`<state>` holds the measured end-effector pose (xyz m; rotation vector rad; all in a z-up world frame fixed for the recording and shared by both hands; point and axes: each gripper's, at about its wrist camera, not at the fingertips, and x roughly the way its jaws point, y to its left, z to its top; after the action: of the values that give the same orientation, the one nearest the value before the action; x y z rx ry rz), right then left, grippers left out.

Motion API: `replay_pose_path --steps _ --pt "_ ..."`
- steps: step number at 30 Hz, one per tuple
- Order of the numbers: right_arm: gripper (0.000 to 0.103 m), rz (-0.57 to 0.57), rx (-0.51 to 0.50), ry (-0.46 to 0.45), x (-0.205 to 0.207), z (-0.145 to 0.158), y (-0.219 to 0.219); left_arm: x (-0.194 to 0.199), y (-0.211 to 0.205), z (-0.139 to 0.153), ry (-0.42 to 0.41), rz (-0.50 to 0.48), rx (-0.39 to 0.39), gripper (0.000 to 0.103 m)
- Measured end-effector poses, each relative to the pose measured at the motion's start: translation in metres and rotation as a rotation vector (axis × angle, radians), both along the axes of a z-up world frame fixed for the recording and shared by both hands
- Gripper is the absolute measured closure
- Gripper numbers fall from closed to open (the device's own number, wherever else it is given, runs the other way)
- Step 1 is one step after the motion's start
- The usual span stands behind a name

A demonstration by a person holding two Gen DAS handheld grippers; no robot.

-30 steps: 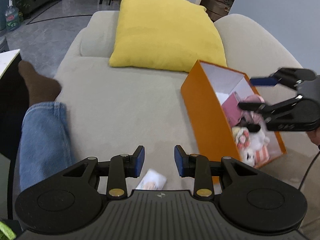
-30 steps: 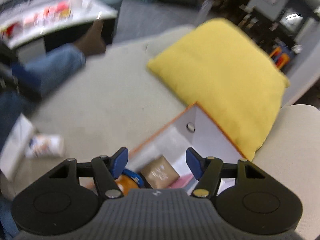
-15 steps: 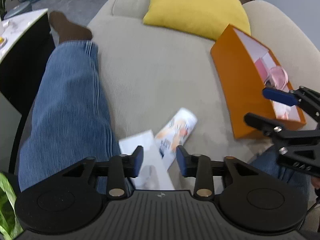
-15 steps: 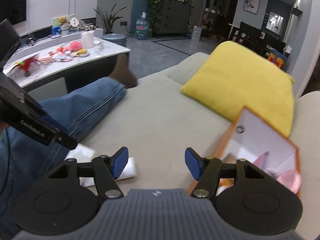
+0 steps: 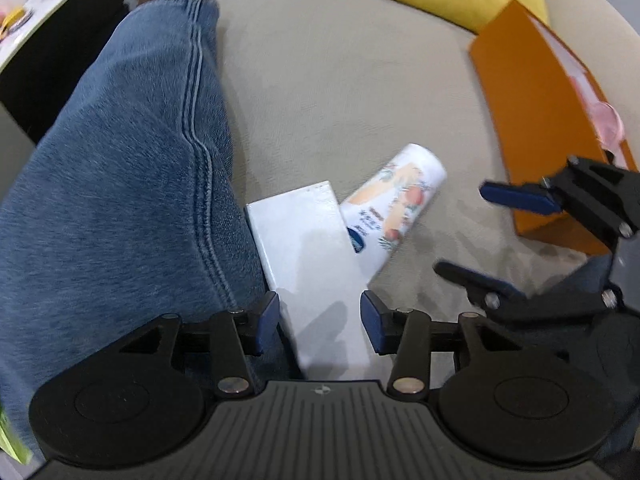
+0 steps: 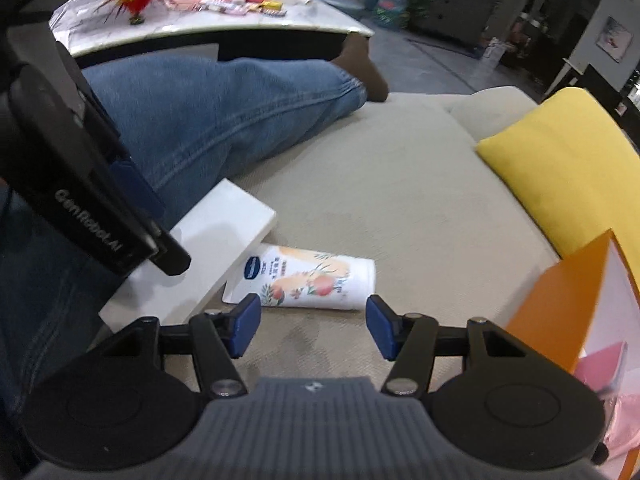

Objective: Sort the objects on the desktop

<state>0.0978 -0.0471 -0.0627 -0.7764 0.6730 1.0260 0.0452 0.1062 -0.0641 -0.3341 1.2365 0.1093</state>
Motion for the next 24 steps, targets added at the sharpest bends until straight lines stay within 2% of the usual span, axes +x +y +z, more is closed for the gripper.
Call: replay_pose_path --steps 5,9,14,16,20,24 --pt "0.043 0.000 -0.033 0.037 0.007 -0.011 0.002 0.008 0.005 -0.011 0.027 0.064 -0.011 0.045" --pt "0.043 0.039 -0.040 0.067 0.008 -0.016 0.006 0.015 0.000 -0.017 0.038 0.065 -0.016 0.038" --pt "0.043 0.131 -0.063 0.041 0.003 -0.016 0.011 0.019 -0.001 -0.023 0.053 0.056 -0.041 0.034" --pt "0.044 0.165 -0.082 0.030 0.001 -0.019 0.014 0.021 -0.003 -0.026 0.059 0.053 -0.045 0.029" --pt "0.044 0.192 -0.116 -0.001 -0.001 -0.023 0.016 0.023 -0.006 -0.036 0.069 0.039 -0.061 0.031" --pt "0.044 0.203 -0.112 -0.002 -0.001 -0.023 0.015 0.015 0.000 -0.030 0.038 0.041 -0.090 0.032"
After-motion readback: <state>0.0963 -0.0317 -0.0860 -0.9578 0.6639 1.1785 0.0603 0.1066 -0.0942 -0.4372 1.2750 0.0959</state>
